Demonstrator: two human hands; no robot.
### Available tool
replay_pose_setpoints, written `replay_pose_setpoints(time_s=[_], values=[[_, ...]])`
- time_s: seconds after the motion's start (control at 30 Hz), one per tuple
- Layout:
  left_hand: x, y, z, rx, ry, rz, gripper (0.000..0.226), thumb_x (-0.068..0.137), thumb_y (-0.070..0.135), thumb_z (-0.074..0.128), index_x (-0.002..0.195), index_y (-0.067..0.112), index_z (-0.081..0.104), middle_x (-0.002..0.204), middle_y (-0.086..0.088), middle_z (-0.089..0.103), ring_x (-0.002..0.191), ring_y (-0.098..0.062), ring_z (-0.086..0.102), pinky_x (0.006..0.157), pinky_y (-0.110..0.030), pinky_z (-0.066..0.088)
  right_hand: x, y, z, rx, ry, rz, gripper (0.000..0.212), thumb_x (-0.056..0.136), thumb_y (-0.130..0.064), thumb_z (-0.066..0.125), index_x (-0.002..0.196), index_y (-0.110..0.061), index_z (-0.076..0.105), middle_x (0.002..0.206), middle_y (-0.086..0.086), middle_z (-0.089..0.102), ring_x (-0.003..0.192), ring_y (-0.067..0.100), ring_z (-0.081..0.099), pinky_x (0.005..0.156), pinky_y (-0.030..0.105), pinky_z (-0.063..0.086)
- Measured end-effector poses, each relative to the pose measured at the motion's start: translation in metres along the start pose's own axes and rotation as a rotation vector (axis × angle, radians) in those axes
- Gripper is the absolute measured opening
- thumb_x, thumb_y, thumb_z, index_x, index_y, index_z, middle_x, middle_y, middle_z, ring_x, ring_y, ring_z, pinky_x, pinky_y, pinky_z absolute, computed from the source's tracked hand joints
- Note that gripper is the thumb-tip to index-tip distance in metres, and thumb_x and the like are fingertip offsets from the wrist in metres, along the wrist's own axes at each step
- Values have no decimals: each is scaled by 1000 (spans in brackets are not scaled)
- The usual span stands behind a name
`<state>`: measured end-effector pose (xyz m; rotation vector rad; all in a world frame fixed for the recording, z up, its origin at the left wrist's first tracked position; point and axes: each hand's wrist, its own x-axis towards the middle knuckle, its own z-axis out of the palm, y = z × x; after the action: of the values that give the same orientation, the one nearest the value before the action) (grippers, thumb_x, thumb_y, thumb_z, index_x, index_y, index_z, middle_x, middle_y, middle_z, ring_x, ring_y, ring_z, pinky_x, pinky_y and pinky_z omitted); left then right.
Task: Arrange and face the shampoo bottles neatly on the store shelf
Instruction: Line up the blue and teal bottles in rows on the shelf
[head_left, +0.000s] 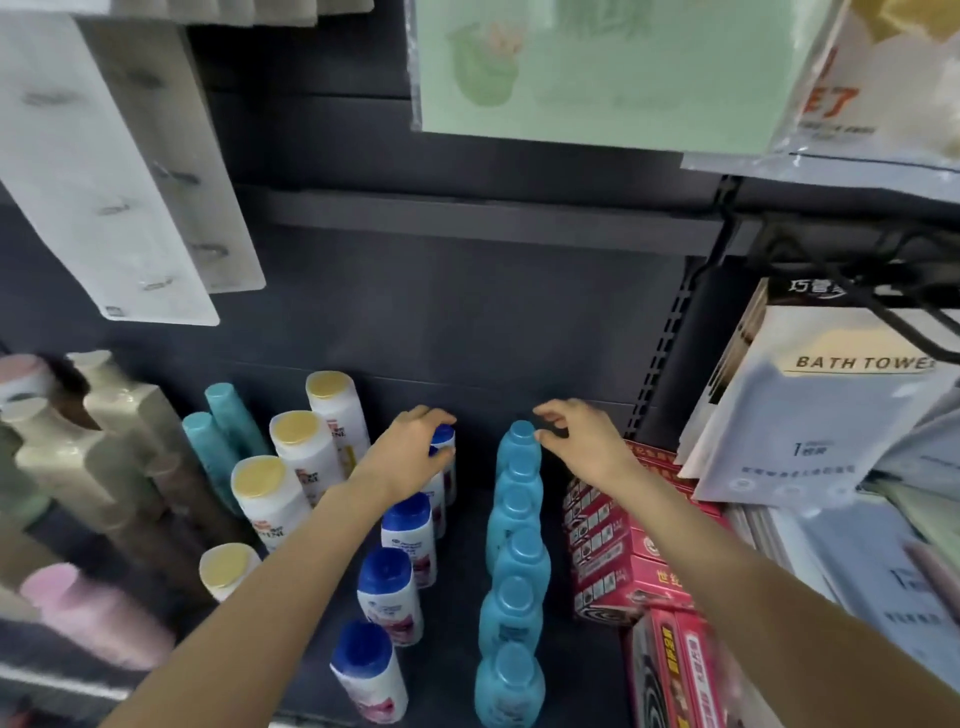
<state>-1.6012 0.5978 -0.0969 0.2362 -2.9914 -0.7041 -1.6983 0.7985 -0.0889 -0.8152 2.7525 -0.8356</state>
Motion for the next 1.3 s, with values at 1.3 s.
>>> replay_pose_setpoints(time_s=[1.3], values=[[22,17,-9,-305,-1,79,36,88,29,63,120,15,55,107,1,61,98,-14,59,83,-18,42,-14,-28,-54,977,335,89,15,90,-8,61,103,-13,61,95,-3,63,91,9,63,75,22,57]])
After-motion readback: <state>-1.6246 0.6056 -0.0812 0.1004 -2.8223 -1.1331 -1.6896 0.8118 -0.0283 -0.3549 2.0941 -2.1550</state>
